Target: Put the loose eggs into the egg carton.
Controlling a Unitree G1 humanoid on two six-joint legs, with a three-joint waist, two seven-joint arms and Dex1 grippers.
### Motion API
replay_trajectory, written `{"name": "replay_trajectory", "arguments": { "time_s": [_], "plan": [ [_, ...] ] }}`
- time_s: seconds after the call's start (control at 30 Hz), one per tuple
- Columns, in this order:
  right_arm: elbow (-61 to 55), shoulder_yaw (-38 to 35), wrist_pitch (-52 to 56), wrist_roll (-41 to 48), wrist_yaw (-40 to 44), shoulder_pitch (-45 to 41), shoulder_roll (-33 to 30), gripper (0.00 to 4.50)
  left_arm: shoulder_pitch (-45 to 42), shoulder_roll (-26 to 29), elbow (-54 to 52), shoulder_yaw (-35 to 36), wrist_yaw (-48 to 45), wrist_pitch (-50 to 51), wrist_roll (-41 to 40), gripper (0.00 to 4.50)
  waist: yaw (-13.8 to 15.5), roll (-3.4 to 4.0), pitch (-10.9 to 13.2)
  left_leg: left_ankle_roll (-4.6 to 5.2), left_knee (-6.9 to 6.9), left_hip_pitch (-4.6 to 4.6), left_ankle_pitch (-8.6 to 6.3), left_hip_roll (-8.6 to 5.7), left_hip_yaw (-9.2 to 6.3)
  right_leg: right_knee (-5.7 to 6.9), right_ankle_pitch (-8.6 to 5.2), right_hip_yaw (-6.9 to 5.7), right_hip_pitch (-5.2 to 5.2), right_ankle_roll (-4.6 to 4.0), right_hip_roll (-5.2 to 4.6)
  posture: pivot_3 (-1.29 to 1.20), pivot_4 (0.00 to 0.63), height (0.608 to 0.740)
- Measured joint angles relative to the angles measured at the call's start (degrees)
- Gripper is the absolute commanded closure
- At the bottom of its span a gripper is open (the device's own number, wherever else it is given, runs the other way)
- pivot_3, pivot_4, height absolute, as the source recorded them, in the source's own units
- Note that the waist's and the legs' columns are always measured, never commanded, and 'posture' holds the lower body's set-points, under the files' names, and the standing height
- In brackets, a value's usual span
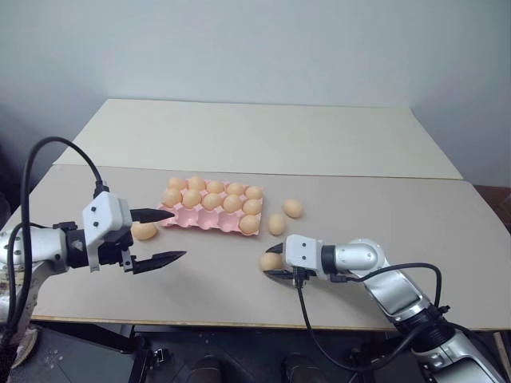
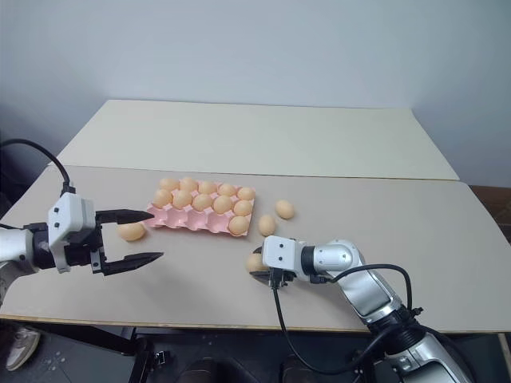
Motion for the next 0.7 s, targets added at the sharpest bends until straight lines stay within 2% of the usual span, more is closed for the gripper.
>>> {"name": "replay_trajectory", "arguments": {
  "time_s": [0.23,0.4,0.5,0.7],
  "plan": [
    [-2.41,-1.39,0.10,0.27,-0.10,-0.94,0.48,2.46,2.02,0.01,0.39,1.42,0.03,-0.63,0.41,0.32,-0.30,0.00,0.00,0.00,0.00,0.00,0.00,0.01,0.00,0.01,0.00,0.01,-0.01,0.00,0.00,0.00,0.150,0.740],
    [-2.42,-1.18,2.16,-0.67,-3.23,-11.17,8.06,2.46,9.34,0.58,1.61,5.43,0.11,-0.62,3.17,0.32,-1.76,0.03,0.02,0.00,-0.03,0.06,0.00,0.06,-0.04,0.19,-0.02,0.01,-0.06,-0.05,0.06,0.00,0.150,0.740],
    [2.19,0.12,1.63,-3.59,-6.84,-16.77,13.53,2.46,12.97,0.40,1.06,8.20,0.23,-0.54,3.64,0.32,-1.63,0.03,0.02,0.00,-0.06,0.06,0.00,0.06,-0.03,0.17,-0.03,0.00,-0.07,-0.06,0.04,0.00,0.150,0.740],
    [15.49,4.52,-5.73,-10.07,-10.64,-20.93,17.87,2.46,16.44,-0.83,-1.35,11.76,1.40,0.31,3.55,0.32,-1.26,0.02,0.02,-0.03,-0.06,0.02,0.01,0.02,-0.03,0.16,-0.03,-0.06,-0.09,-0.06,-0.03,0.00,0.150,0.740]
  ]
}}
